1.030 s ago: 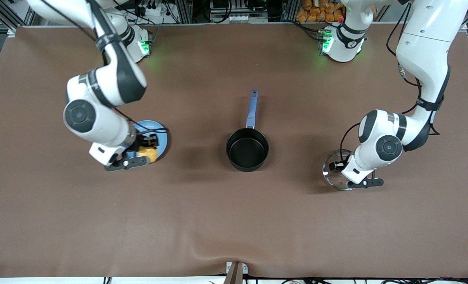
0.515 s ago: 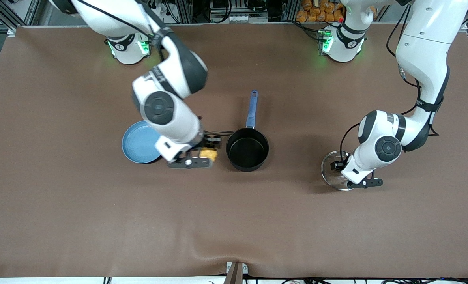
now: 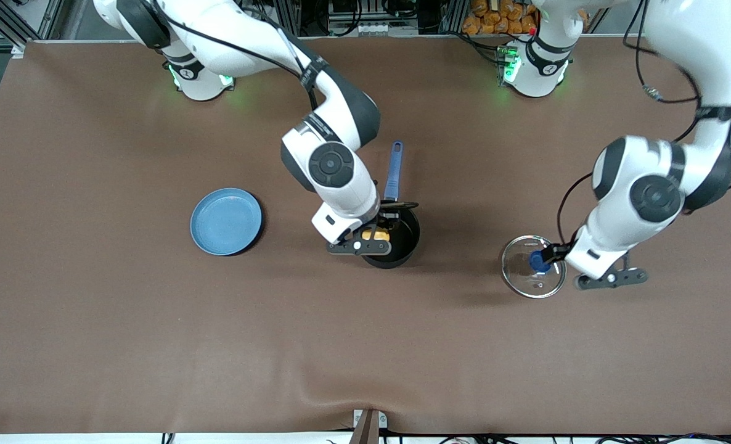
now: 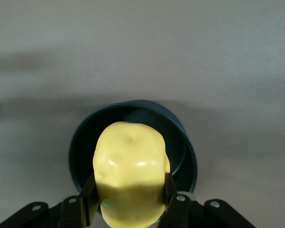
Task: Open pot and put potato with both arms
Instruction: 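Carry the potato over the saucepan with the right gripper, then lower the potato into the saucepan while the left gripper withdraws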
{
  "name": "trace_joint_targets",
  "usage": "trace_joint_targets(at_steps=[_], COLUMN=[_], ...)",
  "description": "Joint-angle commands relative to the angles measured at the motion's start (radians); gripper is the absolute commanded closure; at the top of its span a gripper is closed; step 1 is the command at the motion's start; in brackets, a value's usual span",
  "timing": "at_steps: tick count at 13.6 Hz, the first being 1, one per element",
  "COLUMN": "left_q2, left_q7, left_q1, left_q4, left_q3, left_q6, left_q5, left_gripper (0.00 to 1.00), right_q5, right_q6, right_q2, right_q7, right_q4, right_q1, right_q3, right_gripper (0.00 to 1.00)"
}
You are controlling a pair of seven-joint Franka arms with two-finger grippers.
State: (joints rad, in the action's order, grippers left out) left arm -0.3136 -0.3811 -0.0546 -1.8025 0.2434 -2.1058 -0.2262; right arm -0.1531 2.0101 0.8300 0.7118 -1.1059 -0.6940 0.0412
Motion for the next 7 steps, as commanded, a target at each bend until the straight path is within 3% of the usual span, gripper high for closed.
trace_joint_targets(at_steps=[1,4,7], left_q2=[0.141,0.269,0.307], left_q7=[0.021,0.134,0.168], left_q1=[-0.008,-0.010,-0.050], left_q4=[-0.025,-0.005,0.110], left_q3=[0.013,0.008,0.007], left_q6=[0.096,0.235,0.398], left_q5=[0.045,0.146,0.231], left_gripper=[0.00,0.00,0.00], right_q5=[-0.013,-0.010,-0.010], right_q6=[0.022,0.045,0.045], right_q2=[0.073,0.110,0.127], right_q7=[0.023,0.032,0.058], right_q4=[0.057,0.054,0.050], right_q1=[-0.031,-0.055,-0.067], right_q3=[-0.010,-0.012,-0.012], right_gripper=[1.00,1.00,1.00])
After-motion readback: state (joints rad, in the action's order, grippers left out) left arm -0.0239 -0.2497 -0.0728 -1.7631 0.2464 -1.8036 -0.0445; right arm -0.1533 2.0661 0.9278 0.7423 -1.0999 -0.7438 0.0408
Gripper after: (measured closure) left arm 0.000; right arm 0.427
